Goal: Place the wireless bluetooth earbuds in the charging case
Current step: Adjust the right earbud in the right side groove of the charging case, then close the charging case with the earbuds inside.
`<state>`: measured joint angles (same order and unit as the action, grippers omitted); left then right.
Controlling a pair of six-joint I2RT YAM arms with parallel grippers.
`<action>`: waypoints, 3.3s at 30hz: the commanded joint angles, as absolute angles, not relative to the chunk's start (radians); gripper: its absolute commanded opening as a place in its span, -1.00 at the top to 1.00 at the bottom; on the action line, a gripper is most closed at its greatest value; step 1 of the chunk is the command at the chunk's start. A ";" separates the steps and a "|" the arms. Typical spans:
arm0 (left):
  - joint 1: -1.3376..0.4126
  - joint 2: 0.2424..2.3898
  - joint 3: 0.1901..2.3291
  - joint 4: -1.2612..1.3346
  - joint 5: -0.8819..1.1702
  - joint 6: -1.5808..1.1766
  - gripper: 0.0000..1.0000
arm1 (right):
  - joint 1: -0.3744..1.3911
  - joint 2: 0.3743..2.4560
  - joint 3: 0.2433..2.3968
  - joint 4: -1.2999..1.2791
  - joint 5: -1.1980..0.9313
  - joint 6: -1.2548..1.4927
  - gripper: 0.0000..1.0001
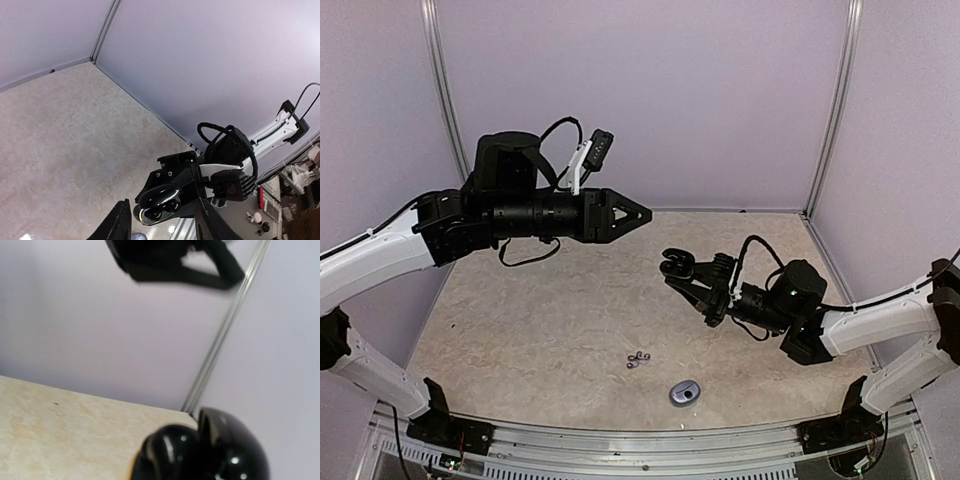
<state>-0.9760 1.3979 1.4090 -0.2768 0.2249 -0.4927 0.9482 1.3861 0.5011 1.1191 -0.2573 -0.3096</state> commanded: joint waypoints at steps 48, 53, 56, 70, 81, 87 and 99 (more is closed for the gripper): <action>-1.182 1.434 1.329 -0.186 0.138 0.284 0.64 | 0.900 1.207 0.586 0.763 -0.619 -0.132 1.00; -1.183 1.460 1.337 -0.207 0.154 0.285 0.70 | 0.905 1.203 0.588 0.753 -0.614 -0.142 1.00; -1.183 1.478 1.344 -0.225 0.164 0.281 0.75 | 0.907 1.203 0.589 0.753 -0.615 -0.146 1.00; -1.185 1.514 1.342 -0.276 0.175 0.290 0.82 | 0.908 1.198 0.591 0.759 -0.595 -0.153 1.00; -1.150 1.368 1.294 -0.102 0.199 0.247 0.64 | 0.908 1.199 0.575 0.758 -0.587 -0.147 1.00; -1.085 1.304 1.245 -0.075 0.229 0.194 0.50 | 0.908 1.198 0.578 0.756 -0.609 -0.144 1.00; -1.011 1.279 1.135 -0.037 0.437 0.168 -0.24 | 0.909 1.184 0.605 0.728 -0.663 -0.127 1.00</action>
